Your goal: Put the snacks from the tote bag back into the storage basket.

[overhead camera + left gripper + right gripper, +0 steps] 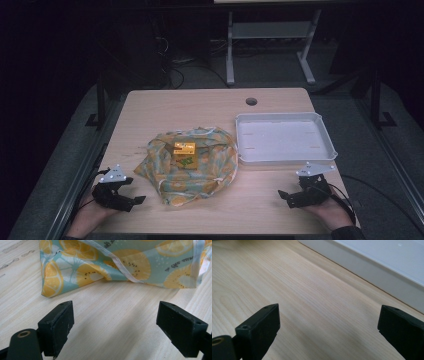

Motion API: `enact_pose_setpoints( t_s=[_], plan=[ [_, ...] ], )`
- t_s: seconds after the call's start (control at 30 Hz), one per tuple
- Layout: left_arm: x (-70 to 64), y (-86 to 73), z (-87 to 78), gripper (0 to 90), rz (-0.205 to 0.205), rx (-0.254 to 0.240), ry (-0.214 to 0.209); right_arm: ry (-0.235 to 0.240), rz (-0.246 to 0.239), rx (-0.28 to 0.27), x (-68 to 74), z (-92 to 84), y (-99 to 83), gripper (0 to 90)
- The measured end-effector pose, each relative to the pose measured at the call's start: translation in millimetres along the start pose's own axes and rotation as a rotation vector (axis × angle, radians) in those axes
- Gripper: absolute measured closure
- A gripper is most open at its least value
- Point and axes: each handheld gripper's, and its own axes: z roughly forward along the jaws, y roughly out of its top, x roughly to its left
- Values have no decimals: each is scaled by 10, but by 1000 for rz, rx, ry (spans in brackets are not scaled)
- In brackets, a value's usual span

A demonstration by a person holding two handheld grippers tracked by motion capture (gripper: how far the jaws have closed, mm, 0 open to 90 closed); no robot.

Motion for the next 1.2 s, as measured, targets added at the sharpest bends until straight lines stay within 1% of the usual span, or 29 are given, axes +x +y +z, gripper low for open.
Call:
enact_pose_setpoints(
  t_s=[0.07, 0.23, 0.3, 0.43, 0.47, 0.53, 0.57, 0.6, 0.63, 0.67, 0.7, 0.73, 0.9, 1.0, 1.07, 1.13, 1.17, 1.2],
  plan=[
    [-2, 4, 7, 141, -9, -1, -3, 2, 0, -2, -6, 2, -3, 38],
    [2, 14, 11, 142, 2, 4, -11, 3, -2, -1, -5, 2, -5, 39],
    [-4, 25, 5, 141, -2, 0, -18, 4, -2, -1, 2, 3, -6, 41],
    [-1, 73, -17, 142, 7, -4, -18, 16, 0, -2, 14, 12, 0, 42],
    [2, 84, -21, 142, 17, -6, -20, 19, 2, -2, 15, 14, -3, 42],
    [-3, 96, -21, 142, 12, -11, -22, 23, 1, 5, 15, 17, -5, 41],
    [2, 112, -28, 142, 22, -13, -23, 23, 1, 5, 15, 17, -5, 41],
    [4, 146, -42, 142, 21, -19, -26, 19, -5, 9, 16, 12, -1, 41],
    [4, 146, -42, 142, 21, -19, -26, 19, -5, 9, 16, 12, -1, 41],
    [18, 193, -61, 142, 32, -30, -29, 15, 0, 5, 15, 6, -3, 41],
    [18, 193, -61, 142, 32, -30, -29, 15, 0, 5, 15, 6, -3, 41],
    [24, 219, -71, 142, 32, -35, -30, 11, 18, 1, 20, 2, -11, 42],
    [63, 329, -105, 143, 61, -31, -26, 9, 23, -6, 17, -15, -8, 41],
    [64, 396, -124, 142, 63, -29, -33, 17, 11, -7, 17, -3, -12, 42],
    [63, 469, -135, 143, 79, -30, -31, 21, 5, -3, 27, 1, -6, 41],
    [59, 499, -140, 143, 81, -28, -32, 22, 2, -5, 31, 3, -4, 42],
    [63, 518, -146, 142, 90, -27, -31, 24, 3, -3, 40, 4, 1, 42],
    [66, 569, -156, 143, 99, -34, -34, 24, -3, -4, 40, 6, 4, 41]
  ],
)
